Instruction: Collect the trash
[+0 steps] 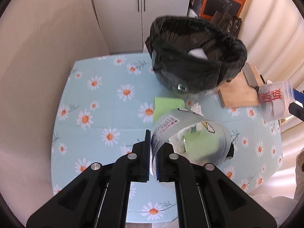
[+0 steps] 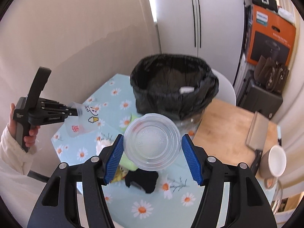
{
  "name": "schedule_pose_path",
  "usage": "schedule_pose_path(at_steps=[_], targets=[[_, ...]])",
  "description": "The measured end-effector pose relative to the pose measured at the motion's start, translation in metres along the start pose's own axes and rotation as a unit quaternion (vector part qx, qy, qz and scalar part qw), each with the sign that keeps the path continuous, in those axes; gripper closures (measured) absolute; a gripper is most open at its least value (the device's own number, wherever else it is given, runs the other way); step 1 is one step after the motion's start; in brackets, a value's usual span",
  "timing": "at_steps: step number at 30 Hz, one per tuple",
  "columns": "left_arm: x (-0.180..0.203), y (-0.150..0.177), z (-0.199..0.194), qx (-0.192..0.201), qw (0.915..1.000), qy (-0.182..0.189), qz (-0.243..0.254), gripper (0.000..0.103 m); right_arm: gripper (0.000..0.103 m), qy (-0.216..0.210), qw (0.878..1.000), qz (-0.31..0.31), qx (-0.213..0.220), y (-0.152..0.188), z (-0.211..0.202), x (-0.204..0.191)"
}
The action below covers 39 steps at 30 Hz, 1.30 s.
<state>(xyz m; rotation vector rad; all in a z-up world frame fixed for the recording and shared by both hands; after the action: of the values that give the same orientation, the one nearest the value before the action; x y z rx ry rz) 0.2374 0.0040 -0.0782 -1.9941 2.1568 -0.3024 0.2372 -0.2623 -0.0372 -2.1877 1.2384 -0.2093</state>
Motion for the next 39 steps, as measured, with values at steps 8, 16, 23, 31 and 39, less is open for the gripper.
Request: schedule_pose_path(at_steps=[8,16,23,31,39], targets=[[0.005,-0.035,-0.018,0.025,0.9992,-0.022,0.021,0.098,0.045,-0.013,0.999,0.003,0.039,-0.042,-0.014,0.008],[0.027,-0.086,-0.025,0.048,0.9961,-0.003,0.074,0.098,0.045,-0.008,0.999,0.004,0.044,-0.080,-0.002,0.020],[0.043,-0.139,-0.019,0.063,0.9919,0.036,0.105,0.098,0.044,0.007,0.999,-0.007,0.045,-0.118,0.017,0.032],[0.034,-0.182,-0.034,0.137,0.9859,0.069,0.066,0.012,0.015,0.014,0.996,0.034,0.082,-0.137,0.018,0.051],[0.008,-0.159,-0.020,0.119,0.9908,0.057,0.031,0.006,0.015,0.032,0.997,0.057,0.049,-0.102,0.029,0.062]])
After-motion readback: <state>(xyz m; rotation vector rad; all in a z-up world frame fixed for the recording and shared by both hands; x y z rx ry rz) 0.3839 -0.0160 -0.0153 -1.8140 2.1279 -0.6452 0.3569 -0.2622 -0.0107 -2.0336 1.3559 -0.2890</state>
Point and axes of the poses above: each gripper's, at about its wrist camera, not at the fingertips, and z roughly the way its jaws point, x to its right, y to its underside, the point moved 10 cm from there along z, roughly the way its jaws point, and after that the axes turned 11 degrees about -x, right-handed, at the moved point
